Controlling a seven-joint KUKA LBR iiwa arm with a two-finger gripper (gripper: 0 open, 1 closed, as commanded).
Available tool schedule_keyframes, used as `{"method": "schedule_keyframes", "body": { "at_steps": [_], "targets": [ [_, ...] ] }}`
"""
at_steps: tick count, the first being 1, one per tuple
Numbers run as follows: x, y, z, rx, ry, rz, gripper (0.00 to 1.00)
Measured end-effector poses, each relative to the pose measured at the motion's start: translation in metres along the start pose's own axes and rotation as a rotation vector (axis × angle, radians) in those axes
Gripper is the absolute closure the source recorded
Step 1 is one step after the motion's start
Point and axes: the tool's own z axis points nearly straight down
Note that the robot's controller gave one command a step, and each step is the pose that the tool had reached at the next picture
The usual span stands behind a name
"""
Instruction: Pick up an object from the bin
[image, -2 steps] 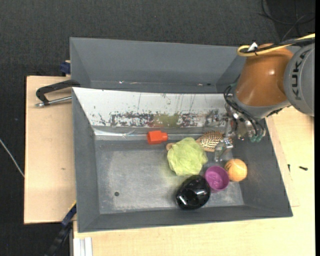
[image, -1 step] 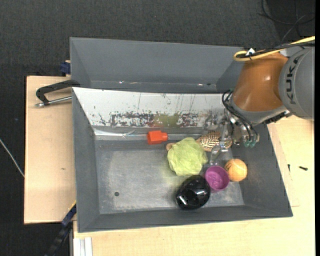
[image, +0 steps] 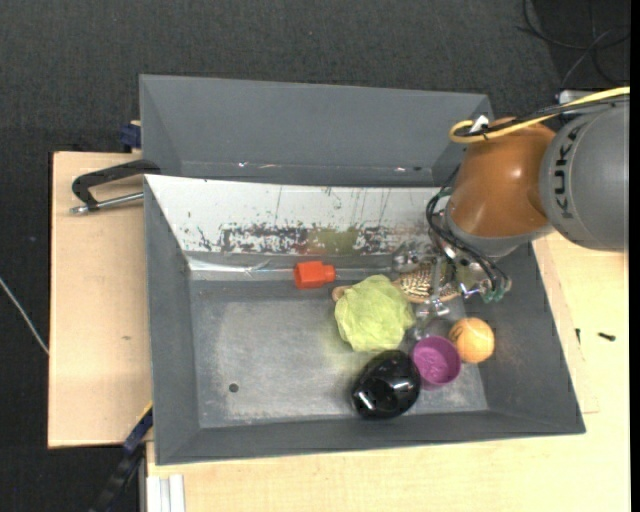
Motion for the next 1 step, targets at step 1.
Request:
{"method": "schedule_keyframes", "body": {
  "at_steps": [1],
  "targets": [
    [-0.0032,0.0094,0.0116,0.0,-0.003,0.133,1.0]
  ]
}}
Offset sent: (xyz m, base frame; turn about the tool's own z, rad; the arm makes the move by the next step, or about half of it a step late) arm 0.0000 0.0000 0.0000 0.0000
